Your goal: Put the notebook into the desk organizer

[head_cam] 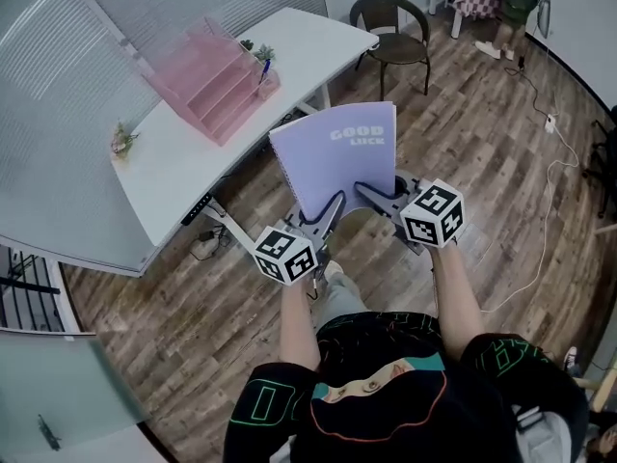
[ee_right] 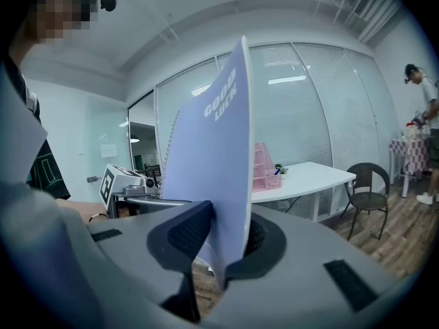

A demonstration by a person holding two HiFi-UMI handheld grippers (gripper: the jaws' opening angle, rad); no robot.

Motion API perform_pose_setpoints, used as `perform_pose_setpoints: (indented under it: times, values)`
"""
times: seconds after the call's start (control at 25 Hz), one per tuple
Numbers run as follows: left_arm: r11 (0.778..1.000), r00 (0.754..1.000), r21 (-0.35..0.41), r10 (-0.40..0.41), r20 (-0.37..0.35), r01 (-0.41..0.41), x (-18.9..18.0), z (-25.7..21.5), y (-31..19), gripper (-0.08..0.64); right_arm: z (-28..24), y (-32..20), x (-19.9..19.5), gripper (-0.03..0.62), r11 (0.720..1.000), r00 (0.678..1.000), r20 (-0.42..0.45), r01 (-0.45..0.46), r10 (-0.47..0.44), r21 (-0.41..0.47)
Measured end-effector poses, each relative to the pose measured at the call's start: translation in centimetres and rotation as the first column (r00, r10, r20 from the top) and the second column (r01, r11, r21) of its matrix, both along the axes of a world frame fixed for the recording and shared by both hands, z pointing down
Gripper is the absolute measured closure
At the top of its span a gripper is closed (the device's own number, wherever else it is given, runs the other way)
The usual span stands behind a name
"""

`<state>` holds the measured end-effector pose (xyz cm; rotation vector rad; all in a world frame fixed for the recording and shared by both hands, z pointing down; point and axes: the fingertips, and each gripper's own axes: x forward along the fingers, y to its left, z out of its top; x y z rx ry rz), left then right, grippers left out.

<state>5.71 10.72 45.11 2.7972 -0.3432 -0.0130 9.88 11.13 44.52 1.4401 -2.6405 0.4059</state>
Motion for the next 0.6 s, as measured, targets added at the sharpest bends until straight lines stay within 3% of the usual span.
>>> perform_pose_setpoints:
  times: [0.2, 0.6]
  values:
    - [0.998, 0.999, -0.050, -0.030, 0.011, 0.031, -1.1, 1.0, -6.9, 0.529, 1.0, -7.1, -1.1, 0.523, 0.999, 1.000, 0.007, 0.023, -0.023, -0.045]
    - [0.984, 0.990, -0.114, -0.142, -0.028, 0.138, -6.6, 2.5, -20.6, 0.528, 2.3, -21.3, -6.6, 0.523, 0.982, 0.987, -0.049, 0.147, -0.154, -0.121]
